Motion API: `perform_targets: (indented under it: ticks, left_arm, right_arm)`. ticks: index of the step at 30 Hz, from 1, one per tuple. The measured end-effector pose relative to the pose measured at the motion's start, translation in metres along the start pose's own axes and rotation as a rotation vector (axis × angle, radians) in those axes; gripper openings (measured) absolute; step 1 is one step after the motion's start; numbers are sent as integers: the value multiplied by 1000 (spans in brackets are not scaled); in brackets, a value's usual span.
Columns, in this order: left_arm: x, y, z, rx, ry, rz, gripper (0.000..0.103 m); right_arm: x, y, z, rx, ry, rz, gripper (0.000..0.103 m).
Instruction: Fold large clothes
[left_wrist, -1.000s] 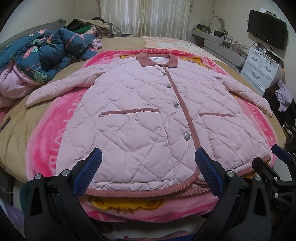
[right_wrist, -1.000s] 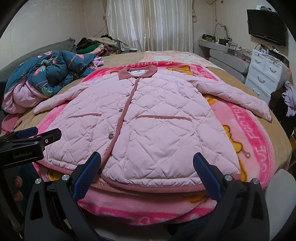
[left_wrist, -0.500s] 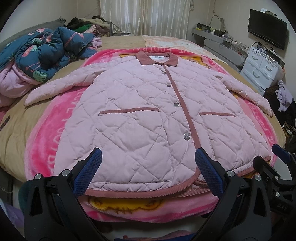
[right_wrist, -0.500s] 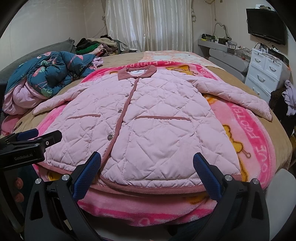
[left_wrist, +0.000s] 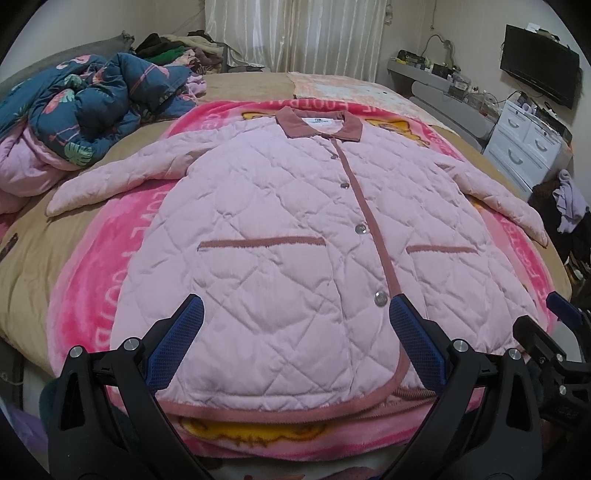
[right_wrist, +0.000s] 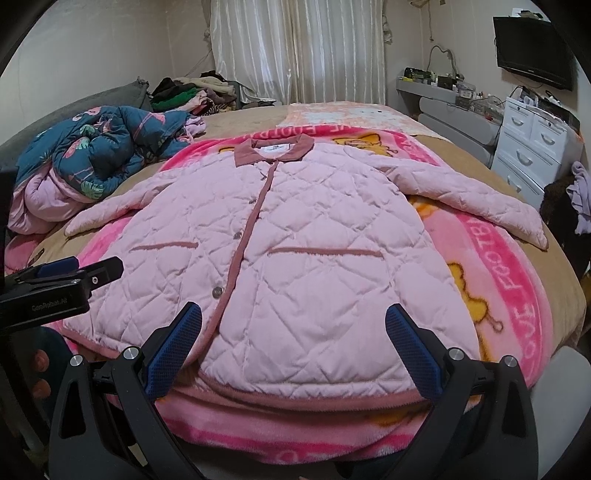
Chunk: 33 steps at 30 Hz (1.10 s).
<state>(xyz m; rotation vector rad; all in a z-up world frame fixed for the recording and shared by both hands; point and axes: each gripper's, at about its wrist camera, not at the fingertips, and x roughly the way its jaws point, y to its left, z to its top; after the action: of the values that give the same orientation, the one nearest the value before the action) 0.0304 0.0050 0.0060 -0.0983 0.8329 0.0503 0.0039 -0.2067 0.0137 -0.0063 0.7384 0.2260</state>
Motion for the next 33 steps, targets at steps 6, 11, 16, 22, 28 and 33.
perform_targets:
  ticks: [6,11,16,22,28,33]
  left_arm:
    - [5,-1,19,-5,-5,8,94]
    - [10,-3,37,-17,-1,-6,94]
    - [18,-8,56,-20,6,-13,94]
    - [28,-19,85,6,6,-12,94]
    - [35,-34,113,12,-5,-17,94]
    - [39,-56,138,32,-20,-48,94]
  right_arm:
    - [9,-4,22,6,-9,11,99]
    - [15,-9,43,17,-13,12,99]
    - [21,-17,67,24,-28,-11,99]
    - [25,-33,97,47,-41,-35,99]
    - [28,-53,117,60,-60,-50,99]
    - [26,-76,133,89,-87,-56,99]
